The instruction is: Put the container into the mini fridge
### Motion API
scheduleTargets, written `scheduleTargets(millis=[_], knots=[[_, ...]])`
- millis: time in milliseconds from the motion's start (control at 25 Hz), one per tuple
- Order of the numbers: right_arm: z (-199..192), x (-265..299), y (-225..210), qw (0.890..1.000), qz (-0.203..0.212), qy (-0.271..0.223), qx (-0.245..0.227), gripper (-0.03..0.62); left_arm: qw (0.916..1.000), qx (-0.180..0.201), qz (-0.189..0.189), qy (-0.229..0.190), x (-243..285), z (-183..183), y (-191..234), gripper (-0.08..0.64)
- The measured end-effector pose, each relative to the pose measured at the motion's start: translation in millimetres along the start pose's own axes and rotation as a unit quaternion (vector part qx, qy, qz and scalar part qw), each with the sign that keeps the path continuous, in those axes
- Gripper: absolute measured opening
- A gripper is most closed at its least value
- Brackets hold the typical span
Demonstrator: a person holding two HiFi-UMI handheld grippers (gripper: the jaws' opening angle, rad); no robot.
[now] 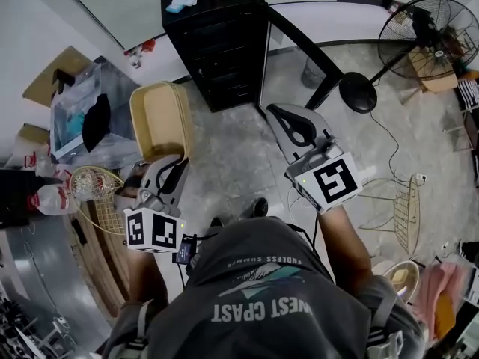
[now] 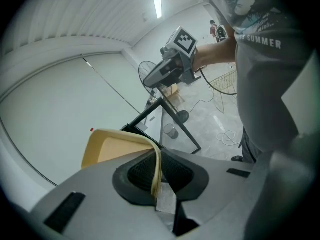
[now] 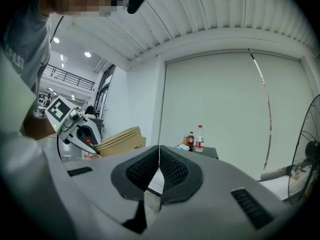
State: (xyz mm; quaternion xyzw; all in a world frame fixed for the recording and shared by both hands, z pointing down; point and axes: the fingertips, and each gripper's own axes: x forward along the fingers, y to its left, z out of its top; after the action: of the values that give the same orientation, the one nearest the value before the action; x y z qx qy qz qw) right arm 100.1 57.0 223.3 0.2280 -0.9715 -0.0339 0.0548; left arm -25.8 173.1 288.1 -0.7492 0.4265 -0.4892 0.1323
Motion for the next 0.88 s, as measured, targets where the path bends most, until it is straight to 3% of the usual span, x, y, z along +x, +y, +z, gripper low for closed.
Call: scheduleTargets(millis=[400,680,880], knots=[[-20,-17,-40,1.000,-0.007,0.002,0.017,0.028,0.9999,0.007,-0.013,0.006,37,25,-4,0.043],[-28,-19,-48,0.999,-0.029,0.012,0.020,0.028,0.9992,0.021,-0.028,-0.017,62,28,3,0.043],[-29,-13,-63,0.997,-0.068,0.025,0.018,0.029,0.9972,0.032,-0.047,-0.049,85,27,18,0.043]])
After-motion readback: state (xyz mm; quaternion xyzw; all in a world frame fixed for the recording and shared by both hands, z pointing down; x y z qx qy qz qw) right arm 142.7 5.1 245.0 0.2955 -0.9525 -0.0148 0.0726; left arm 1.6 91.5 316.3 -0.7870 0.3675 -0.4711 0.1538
